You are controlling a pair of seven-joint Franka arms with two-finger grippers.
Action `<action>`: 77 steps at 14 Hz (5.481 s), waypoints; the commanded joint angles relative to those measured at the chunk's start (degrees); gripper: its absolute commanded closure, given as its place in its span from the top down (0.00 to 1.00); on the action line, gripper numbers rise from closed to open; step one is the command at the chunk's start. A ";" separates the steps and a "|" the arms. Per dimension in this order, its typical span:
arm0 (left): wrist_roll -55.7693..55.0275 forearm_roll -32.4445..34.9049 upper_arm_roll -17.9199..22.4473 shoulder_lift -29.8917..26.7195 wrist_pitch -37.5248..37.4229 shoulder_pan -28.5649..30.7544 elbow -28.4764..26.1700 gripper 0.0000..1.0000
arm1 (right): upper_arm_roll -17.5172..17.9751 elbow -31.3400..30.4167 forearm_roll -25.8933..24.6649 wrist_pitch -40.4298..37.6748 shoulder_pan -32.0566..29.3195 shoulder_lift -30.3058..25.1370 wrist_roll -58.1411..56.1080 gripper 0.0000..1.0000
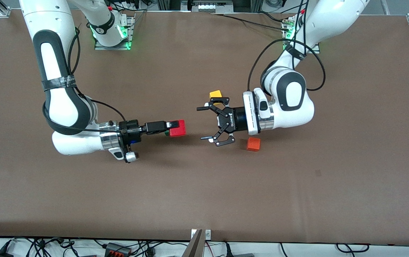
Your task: Pass red block to right arm, stack on blue
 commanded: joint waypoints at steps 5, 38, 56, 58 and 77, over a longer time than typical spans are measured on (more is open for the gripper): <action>-17.32 24.40 -0.13 -2.77 -8.72 7.67 0.35 1.00 | -2.79 5.13 -32.68 -0.20 0.25 -0.28 1.12 0.00; -116.13 107.50 8.09 -12.17 -37.83 12.61 14.77 1.00 | -5.51 -33.10 -81.52 36.80 0.26 -18.04 21.69 0.00; -113.59 102.92 17.62 -31.96 -23.93 7.85 -4.58 1.00 | -5.43 -35.12 -81.17 38.12 0.26 -16.36 22.65 0.00; -113.59 102.92 17.53 -31.96 -23.93 7.85 -4.40 1.00 | -5.43 -35.12 -81.08 38.12 0.17 -16.19 22.65 0.00; -113.50 102.48 17.53 -30.73 -29.20 8.03 -2.11 1.00 | -5.95 -12.92 -81.00 12.57 -1.76 -23.84 18.71 1.00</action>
